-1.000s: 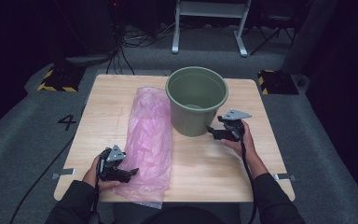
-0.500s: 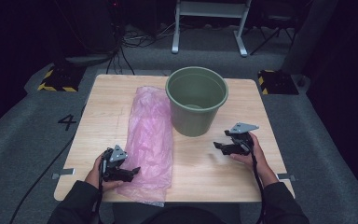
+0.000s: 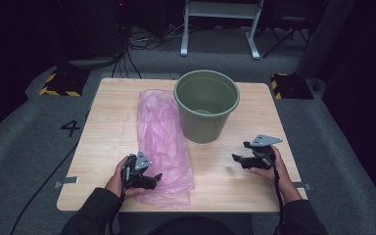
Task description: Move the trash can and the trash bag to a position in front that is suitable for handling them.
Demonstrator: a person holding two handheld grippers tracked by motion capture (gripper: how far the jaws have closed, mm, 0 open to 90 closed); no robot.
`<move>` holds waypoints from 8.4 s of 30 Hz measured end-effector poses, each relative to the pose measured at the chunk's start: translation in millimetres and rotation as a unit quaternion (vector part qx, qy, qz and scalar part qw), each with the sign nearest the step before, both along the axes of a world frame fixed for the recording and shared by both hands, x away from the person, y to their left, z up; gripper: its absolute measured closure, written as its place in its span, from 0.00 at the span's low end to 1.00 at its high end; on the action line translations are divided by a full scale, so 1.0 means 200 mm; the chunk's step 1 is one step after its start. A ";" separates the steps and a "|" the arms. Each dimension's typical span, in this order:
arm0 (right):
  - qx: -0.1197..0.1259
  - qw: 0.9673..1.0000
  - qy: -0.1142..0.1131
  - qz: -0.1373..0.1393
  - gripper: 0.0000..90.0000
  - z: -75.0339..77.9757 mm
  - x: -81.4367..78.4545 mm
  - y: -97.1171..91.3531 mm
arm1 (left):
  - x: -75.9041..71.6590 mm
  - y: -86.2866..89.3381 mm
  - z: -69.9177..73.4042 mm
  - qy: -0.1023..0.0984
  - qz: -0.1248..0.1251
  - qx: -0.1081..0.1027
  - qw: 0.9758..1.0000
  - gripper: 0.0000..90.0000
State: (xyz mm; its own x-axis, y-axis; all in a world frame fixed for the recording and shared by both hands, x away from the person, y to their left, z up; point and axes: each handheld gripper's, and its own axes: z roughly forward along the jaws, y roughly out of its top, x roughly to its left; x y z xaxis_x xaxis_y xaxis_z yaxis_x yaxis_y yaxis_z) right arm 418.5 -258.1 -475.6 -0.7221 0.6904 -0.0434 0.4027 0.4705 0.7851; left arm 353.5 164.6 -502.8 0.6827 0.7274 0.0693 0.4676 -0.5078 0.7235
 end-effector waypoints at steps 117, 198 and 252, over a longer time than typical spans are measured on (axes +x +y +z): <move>-0.040 0.977 -0.001 0.208 0.97 -0.12 -0.22 0.48 | 0.08 0.02 0.23 -0.055 0.012 -0.026 0.998 0.26; -0.058 0.993 -0.011 -0.102 0.80 -0.11 0.18 -0.34 | 0.14 0.49 0.15 -0.012 0.079 -0.051 0.995 0.25; -0.013 0.996 0.040 -0.083 0.46 -0.12 -0.03 -0.14 | 0.19 0.24 0.11 0.021 -0.038 -0.021 0.999 0.45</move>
